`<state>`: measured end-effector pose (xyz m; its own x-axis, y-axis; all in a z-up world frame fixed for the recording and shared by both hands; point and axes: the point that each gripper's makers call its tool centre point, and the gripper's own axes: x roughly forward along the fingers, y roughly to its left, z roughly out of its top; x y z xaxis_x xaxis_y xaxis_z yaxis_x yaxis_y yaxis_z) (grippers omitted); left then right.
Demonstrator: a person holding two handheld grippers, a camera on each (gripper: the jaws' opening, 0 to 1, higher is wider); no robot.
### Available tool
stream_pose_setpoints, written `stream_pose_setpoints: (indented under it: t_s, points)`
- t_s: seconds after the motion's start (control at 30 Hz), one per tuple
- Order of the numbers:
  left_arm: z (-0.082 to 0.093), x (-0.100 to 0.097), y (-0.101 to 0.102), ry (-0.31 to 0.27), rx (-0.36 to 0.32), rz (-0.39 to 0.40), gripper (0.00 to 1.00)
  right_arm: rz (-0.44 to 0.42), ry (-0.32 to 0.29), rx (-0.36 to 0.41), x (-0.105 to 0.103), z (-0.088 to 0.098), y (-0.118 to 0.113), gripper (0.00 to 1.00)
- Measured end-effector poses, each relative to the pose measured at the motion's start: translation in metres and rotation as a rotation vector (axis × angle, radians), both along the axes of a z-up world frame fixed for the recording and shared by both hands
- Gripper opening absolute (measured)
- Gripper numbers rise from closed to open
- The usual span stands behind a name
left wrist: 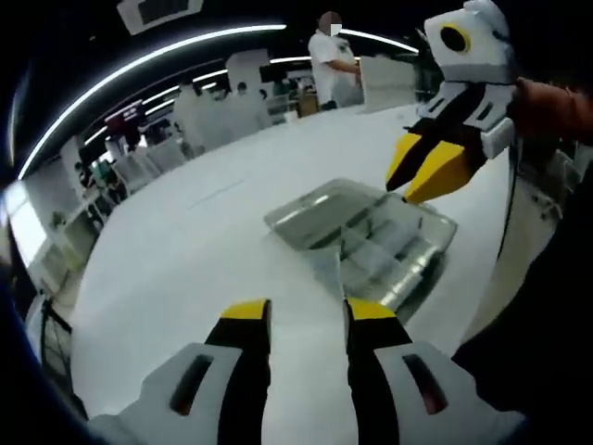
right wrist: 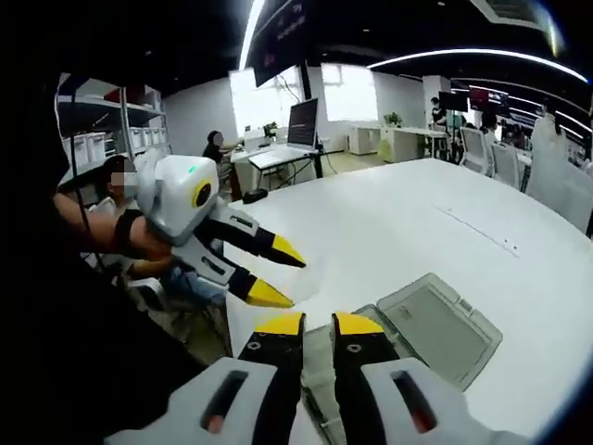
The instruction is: Insert the divider into the dual guide fixture by aligning both edges with the guide slots and pushing it downward to the bottom, including one-sided entry, uneven engagement, binding, and posture correction.
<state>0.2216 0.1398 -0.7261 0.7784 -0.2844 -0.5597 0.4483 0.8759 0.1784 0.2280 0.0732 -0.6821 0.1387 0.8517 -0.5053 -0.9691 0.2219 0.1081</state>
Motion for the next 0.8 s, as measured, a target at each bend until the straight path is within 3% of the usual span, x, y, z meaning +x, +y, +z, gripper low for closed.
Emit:
stream_pose_setpoints:
  t_s: [0.4, 0.8]
  points:
    - [0.01, -0.005, -0.023, -0.086, 0.089, -0.084, 0.29, -0.019, 0.071, 0.023, 0.0, -0.003, 0.004, 0.06]
    - [0.021, -0.006, -0.045, -0.163, 0.078, -0.153, 0.29, -0.028, 0.137, 0.021, 0.0, -0.012, 0.005, 0.06]
